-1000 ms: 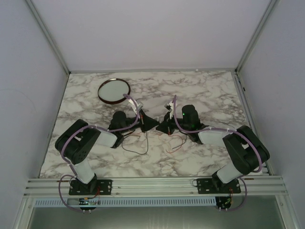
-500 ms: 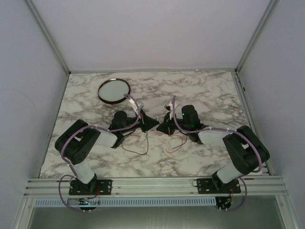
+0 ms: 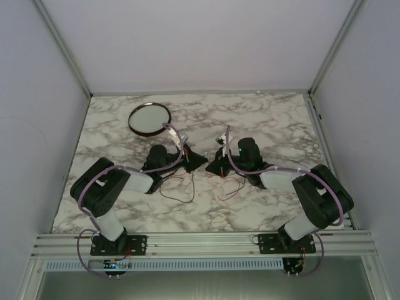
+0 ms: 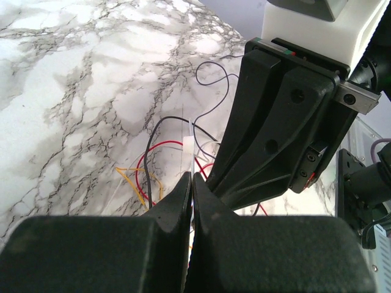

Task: Zip-tie the wires
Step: Tie the cable at the center of the board.

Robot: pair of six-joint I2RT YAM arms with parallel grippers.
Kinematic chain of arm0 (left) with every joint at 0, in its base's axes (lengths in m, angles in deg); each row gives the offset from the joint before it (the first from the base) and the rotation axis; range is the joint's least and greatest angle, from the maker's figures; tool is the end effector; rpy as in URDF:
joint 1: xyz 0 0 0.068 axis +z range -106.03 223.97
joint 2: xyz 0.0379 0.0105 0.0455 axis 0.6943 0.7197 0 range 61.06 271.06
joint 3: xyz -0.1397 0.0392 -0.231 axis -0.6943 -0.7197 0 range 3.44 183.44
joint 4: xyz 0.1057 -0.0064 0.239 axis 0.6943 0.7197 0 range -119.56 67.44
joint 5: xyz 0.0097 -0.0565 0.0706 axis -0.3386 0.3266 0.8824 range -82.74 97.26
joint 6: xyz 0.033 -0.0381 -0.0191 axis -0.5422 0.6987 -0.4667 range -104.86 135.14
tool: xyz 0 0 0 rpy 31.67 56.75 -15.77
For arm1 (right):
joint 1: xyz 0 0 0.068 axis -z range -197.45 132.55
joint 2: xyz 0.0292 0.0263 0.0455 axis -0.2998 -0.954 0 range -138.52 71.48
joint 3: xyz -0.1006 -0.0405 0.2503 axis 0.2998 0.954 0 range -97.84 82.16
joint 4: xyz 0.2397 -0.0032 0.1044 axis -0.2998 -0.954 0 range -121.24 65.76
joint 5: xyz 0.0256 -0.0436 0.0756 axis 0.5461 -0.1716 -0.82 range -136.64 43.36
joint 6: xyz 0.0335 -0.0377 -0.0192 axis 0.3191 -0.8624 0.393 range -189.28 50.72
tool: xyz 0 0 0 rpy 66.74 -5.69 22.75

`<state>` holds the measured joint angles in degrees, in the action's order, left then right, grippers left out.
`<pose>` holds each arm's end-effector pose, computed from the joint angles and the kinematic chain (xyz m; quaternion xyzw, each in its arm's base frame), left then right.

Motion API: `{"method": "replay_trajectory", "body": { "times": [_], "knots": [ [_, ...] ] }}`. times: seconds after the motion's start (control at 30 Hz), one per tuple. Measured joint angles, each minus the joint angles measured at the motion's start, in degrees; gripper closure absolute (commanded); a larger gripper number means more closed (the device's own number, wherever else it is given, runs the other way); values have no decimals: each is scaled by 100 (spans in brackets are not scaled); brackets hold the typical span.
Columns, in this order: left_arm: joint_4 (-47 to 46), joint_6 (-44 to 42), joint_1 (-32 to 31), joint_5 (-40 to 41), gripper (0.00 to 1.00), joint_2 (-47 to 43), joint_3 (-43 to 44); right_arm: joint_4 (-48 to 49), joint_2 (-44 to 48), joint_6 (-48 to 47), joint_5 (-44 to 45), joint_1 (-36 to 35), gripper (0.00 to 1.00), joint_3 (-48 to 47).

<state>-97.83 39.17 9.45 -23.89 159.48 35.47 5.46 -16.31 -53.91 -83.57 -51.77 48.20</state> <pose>0.2500 -0.1944 0.1777 0.2534 0.6494 -0.5014 0.5125 0.2328 0.1848 0.1730 -0.3009 0.7569 0.4579 0.3562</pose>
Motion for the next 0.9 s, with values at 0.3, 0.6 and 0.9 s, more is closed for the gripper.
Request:
{"method": "replay_trajectory", "body": {
  "times": [0.3, 0.6, 0.9],
  "knots": [
    [-9, 28, 0, 70, 100, 0, 0, 31, 2, 44, -2, 0, 82, 0],
    [-94, 111, 0, 166, 100, 0, 0, 411, 247, 101, -28, 20, 62, 181],
    [-188, 199, 0, 149, 100, -11, -2, 1624, 522, 190, -378, 374, 61, 1097]
  ]
}}
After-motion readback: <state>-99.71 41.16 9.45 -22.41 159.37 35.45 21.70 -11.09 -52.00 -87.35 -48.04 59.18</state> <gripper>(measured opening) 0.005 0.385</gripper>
